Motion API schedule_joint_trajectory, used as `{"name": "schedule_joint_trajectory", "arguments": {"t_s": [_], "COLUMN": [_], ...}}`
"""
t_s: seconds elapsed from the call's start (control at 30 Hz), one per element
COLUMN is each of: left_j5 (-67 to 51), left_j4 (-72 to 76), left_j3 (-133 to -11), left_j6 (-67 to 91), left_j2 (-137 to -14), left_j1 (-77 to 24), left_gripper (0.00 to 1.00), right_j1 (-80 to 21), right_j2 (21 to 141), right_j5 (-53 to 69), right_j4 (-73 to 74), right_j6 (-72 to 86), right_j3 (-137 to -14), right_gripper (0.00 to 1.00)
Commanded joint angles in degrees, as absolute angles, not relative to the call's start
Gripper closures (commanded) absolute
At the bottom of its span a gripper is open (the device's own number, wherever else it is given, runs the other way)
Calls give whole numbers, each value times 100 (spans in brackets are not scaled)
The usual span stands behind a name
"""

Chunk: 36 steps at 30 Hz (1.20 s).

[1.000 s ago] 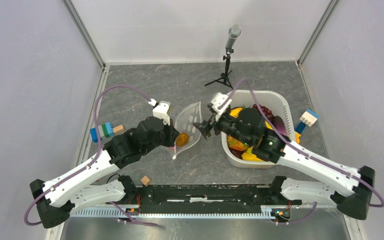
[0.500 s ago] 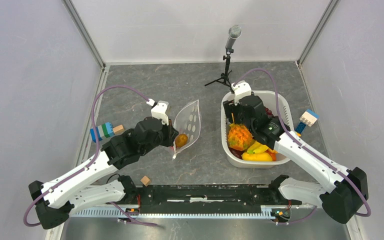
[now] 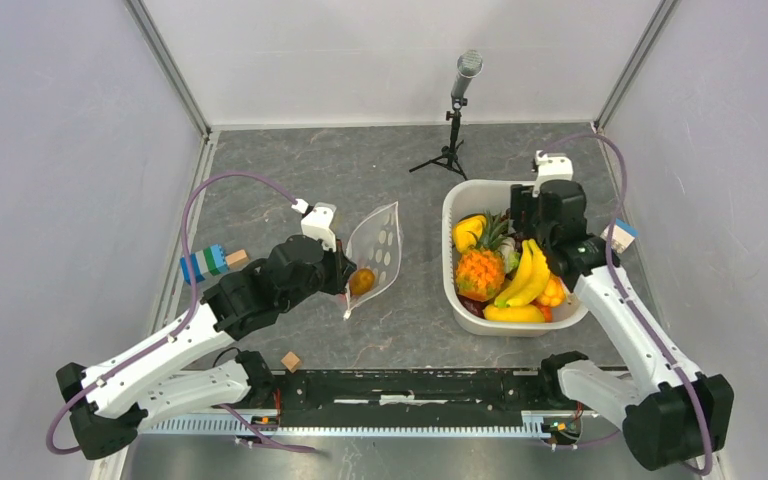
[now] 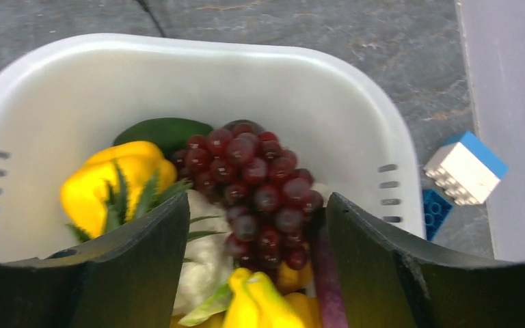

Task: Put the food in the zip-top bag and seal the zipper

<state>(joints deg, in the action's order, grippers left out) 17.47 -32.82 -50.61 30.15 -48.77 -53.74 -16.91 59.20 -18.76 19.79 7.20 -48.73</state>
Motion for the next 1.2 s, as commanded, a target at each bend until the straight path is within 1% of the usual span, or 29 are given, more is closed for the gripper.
{"name": "schedule_joint_trajectory", "arguments": {"t_s": [0.0,0.13,0.27,0.37,0.4,0.47,0.53,0.63,0.67,0.7,0.9,0.97,1.17], "left_j5": [1740,1702,1593,1595,1608,1602,1616,1628,1627,1617,1574,1557,1538], "left_j4": [-3111,-3097,-3071,-3094,-3089,-3094,-3098,-3103,-3094,-3098,-3068,-3050,-3027], "left_j3": [-5037,-5056,-5080,-5046,-5029,-5035,-5029,-5019,-5023,-5027,-5046,-5045,-5067], "left_j6": [3015,3027,3021,3021,3018,3023,3023,3019,3007,3008,3017,3020,3005], "left_j2": [-4787,-4840,-4887,-4861,-4851,-4843,-4824,-4833,-4841,-4855,-4944,-4964,-5005], "left_j1": [-5353,-5353,-5353,-5348,-5348,-5351,-5353,-5353,-5353,-5348,-5352,-5353,-5347], "left_gripper": [93,93,94,94,94,94,94,94,94,94,94,94,93], "right_j1": [-950,-611,-465,-412,-411,-415,-412,-412,-410,-412,-413,-412,-411], "right_j2": [6042,6735,7403,7786,7900,8007,7954,7659,7516,7374,6573,6328,5681], "right_j5": [-863,-295,-385,-141,-76,-14,127,61,36,35,50,66,291], "right_j4": [1770,1906,1755,1704,1726,1704,1621,1437,1386,1327,1065,1020,662], "right_j6": [244,53,-101,-283,-326,-357,-378,-387,-360,-344,-216,-156,70], "right_j3": [-4828,-5060,-5165,-5285,-5344,-5361,-5307,-5209,-5173,-5138,-4978,-4918,-4691], "right_gripper": [24,23,20,20,21,29,42,73,82,84,87,91,93]}}
